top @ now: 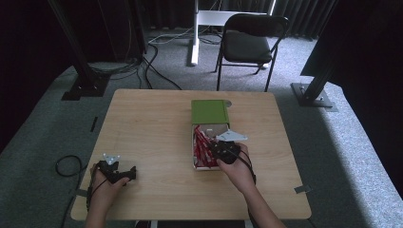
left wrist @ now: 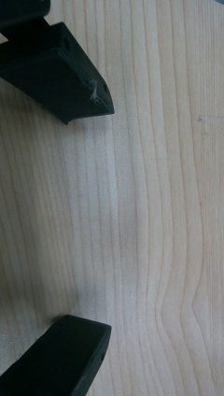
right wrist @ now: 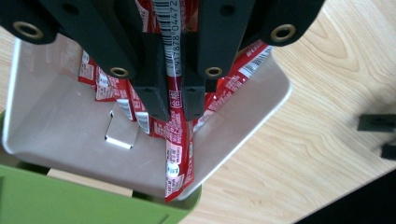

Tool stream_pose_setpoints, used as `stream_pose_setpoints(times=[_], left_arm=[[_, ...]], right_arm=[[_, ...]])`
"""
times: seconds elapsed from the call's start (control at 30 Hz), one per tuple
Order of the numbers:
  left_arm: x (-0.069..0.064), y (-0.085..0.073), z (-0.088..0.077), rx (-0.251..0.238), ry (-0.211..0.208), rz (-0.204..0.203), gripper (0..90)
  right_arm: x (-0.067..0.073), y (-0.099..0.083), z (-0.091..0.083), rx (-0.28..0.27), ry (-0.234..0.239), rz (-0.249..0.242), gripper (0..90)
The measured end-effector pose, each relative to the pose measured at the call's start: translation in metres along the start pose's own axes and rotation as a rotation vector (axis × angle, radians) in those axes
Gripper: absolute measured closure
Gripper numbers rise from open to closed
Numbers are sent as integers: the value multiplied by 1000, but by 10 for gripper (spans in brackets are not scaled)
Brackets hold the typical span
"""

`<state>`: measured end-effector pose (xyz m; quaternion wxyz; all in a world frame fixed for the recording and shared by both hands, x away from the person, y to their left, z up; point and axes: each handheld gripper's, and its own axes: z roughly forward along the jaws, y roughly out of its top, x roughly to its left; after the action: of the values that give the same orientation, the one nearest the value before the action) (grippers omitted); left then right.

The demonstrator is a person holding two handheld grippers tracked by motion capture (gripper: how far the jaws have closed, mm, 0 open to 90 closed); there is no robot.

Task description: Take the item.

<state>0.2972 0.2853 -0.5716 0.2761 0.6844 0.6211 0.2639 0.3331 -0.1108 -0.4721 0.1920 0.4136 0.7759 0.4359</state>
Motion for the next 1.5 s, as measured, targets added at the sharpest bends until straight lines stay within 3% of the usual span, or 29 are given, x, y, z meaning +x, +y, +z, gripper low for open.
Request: stream_pose_setpoints(times=[0.67, 1.1, 1.4, 1.5], left_arm=[[0, 0, 0, 4, 0, 4, 7], [0, 0, 0, 3, 0, 3, 7], [0, 0, 0, 2, 0, 4, 7], [0, 0, 0, 2, 0, 3, 7]], right_arm=[[-15, 17, -20, -70, 17, 54, 823], [-43, 21, -38, -111, -48, 91, 823], [-63, 15, -45, -110, -98, 115, 823], [-76, 9, -50, -117, -126, 141, 823]])
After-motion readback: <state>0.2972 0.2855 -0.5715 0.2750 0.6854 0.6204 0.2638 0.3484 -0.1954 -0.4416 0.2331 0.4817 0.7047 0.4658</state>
